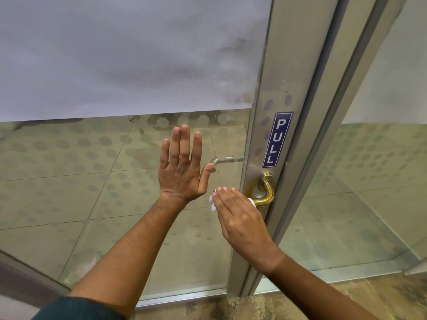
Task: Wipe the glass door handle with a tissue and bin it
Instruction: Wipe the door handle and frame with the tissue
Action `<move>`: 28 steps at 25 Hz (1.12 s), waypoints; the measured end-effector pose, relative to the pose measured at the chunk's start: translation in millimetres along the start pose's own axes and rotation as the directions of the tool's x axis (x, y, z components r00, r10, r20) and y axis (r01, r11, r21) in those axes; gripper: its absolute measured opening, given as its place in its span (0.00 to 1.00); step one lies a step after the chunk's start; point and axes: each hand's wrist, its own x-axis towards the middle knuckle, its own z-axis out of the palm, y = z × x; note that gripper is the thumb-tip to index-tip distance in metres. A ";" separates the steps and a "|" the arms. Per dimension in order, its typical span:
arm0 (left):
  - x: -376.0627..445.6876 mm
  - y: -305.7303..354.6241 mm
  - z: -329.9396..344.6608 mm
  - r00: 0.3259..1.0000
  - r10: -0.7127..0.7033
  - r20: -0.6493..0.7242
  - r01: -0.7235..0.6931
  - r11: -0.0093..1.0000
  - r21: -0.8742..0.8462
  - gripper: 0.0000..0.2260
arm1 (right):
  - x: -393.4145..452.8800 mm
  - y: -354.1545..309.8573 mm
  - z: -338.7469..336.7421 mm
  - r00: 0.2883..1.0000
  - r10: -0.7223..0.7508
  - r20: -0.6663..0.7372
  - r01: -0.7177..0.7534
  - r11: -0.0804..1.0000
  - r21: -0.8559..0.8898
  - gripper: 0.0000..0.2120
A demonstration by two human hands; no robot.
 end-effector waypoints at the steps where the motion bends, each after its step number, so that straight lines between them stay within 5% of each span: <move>1: -0.2 -0.2 0.2 1.000 0.001 -0.004 -0.001 1.000 0.003 0.36 | -1.8 1.8 -0.9 1.000 -0.009 -0.009 0.009 1.000 0.009 0.25; 12: 0.3 0.6 0.3 1.000 -0.010 0.018 0.010 1.000 -0.006 0.37 | -40.6 34.5 -9.4 0.992 0.007 -0.129 0.003 0.997 0.076 0.23; 20: 1.7 1.4 -1.1 0.999 -0.021 0.044 0.021 1.000 -0.008 0.37 | -26.1 59.9 -24.6 0.915 0.403 -0.023 -0.394 0.904 0.166 0.24; 24: 2.0 1.7 -1.1 0.999 -0.022 0.048 0.022 1.000 -0.004 0.38 | -25.0 58.1 -29.1 0.841 0.541 -0.021 -0.490 0.777 0.395 0.17; 28: 1.4 1.2 -0.6 0.999 -0.022 0.045 0.022 1.000 -0.005 0.38 | -30.2 45.0 -27.0 0.783 0.619 -0.059 -0.541 0.725 0.426 0.14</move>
